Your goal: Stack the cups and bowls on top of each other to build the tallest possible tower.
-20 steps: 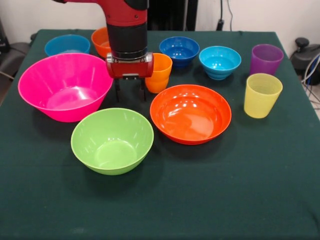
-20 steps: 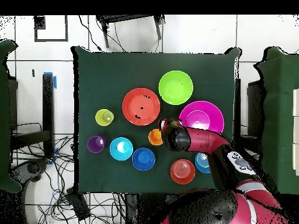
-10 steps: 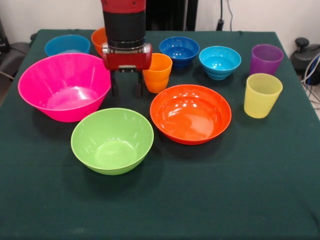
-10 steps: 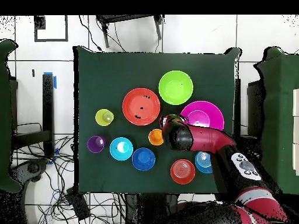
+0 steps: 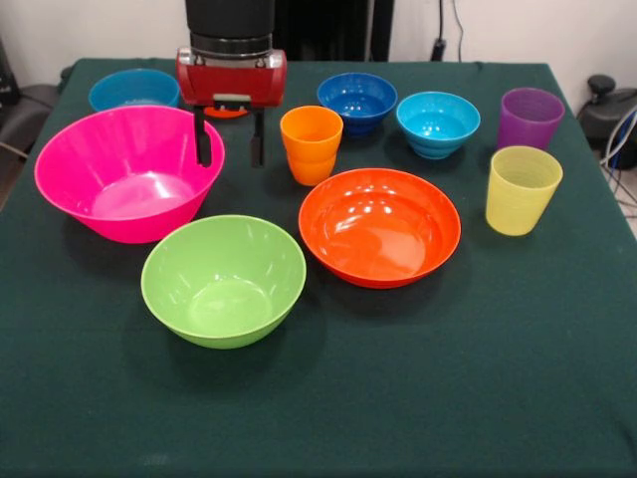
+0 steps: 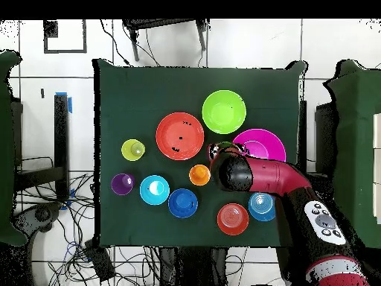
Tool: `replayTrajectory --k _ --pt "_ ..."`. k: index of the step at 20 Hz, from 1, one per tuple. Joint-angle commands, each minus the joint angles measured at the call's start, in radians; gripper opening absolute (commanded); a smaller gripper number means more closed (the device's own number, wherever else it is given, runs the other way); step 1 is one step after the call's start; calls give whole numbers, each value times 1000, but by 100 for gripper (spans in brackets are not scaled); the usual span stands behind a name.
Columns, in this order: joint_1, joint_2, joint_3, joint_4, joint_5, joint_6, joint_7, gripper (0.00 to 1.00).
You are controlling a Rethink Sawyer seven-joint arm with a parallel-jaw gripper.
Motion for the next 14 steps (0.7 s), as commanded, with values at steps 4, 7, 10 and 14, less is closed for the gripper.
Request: replayTrajectory --k 4,7,10,14 --pt "3 2 97 59 -29 69 17 100" --pt "9 11 92 51 -35 61 20 100" --pt "20 22 79 47 -45 41 28 100" --pt "5 85 78 17 -71 -13 23 100"
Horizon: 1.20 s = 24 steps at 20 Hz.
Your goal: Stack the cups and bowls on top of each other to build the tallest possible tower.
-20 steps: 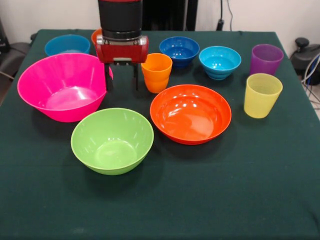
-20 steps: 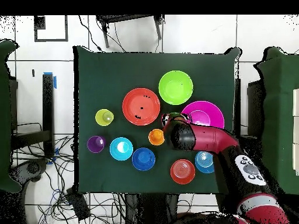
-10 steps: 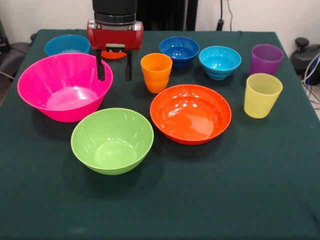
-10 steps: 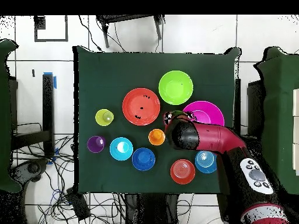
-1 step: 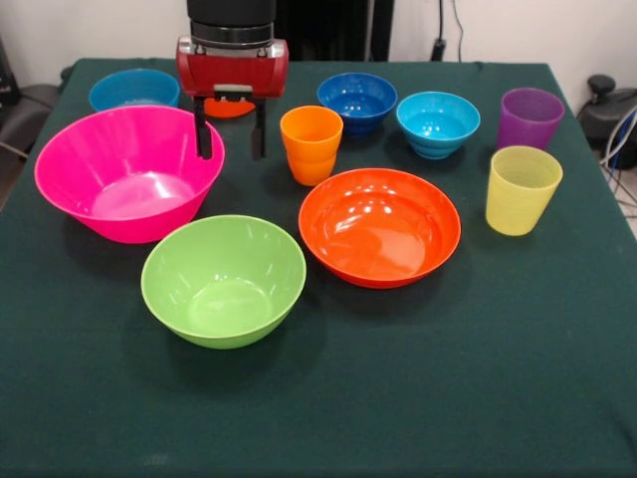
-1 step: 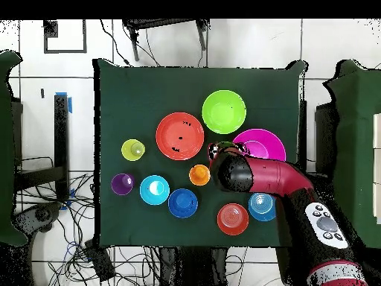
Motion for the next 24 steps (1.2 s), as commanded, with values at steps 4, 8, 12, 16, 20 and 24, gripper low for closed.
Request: replayTrajectory --k 4,8,12,16,20,24 --pt "-8 156 68 -33 -97 -48 0 100" --pt "7 156 36 -35 -123 -59 -4 100" --pt "8 164 31 -49 -146 -58 -3 100" --pt "12 178 26 -81 -171 -49 -6 100" --pt "-20 142 60 -48 -171 -20 -15 100" --pt "-30 12 96 36 -111 75 -15 100"
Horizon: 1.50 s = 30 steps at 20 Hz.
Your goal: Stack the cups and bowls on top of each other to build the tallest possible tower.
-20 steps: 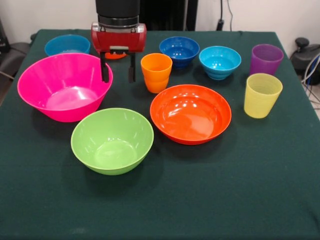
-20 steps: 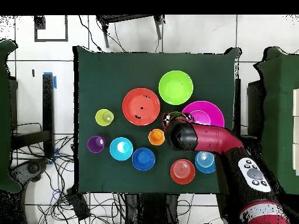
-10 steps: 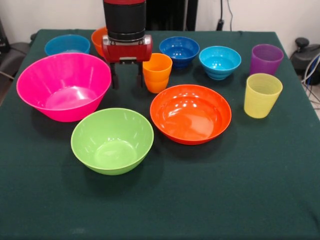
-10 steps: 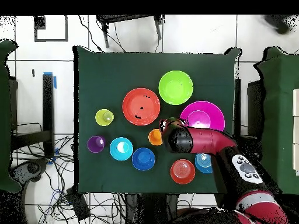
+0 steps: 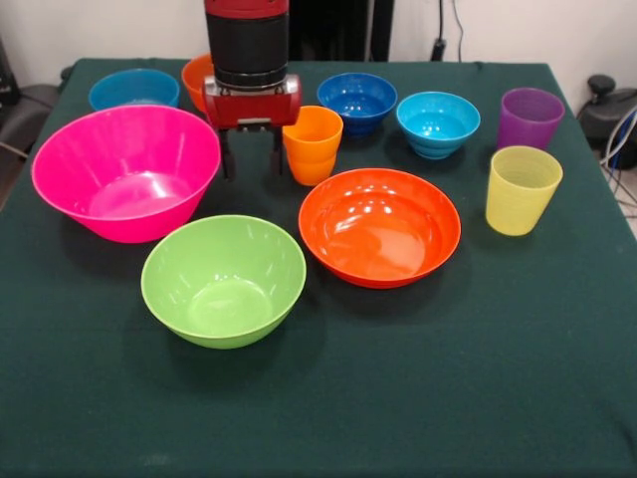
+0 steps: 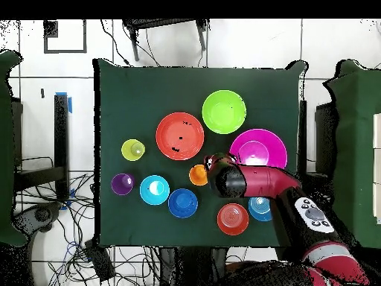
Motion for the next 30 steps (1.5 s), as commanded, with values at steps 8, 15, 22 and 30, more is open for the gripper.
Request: replayTrajectory --k 8,15,22,30 --pt "21 -176 69 88 7 129 26 100" --pt "71 -209 18 84 -4 237 6 100" --pt "219 -179 -147 7 -147 131 74 100" --pt "260 -62 -221 -92 -179 10 98 100"
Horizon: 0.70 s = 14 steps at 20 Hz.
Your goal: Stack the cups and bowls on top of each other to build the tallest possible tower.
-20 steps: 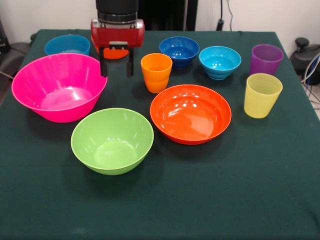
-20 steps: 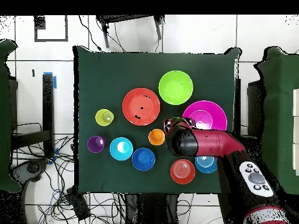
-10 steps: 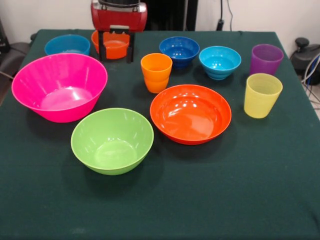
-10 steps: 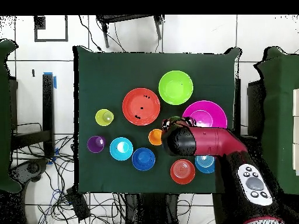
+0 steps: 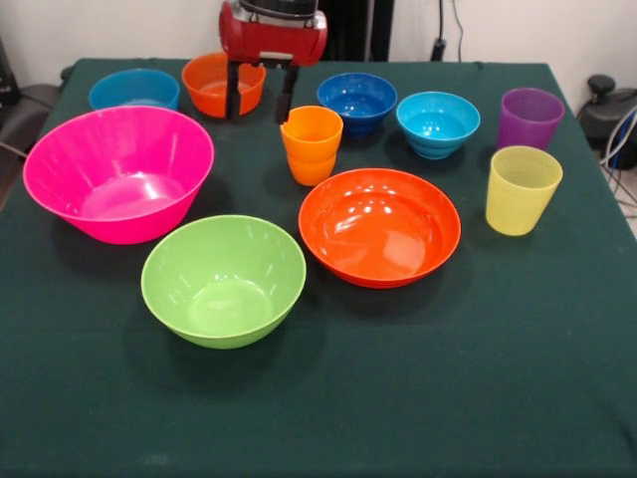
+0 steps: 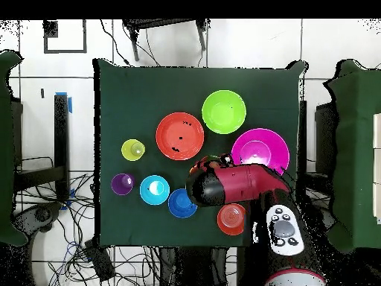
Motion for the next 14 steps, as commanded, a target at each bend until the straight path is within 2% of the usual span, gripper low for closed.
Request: replayTrajectory --k 1,7,14 --pt "17 111 -52 -107 -89 -70 86 100" --pt "-22 96 -14 -90 -54 -47 60 100" --pt "-45 95 1 -74 -59 -113 71 100"
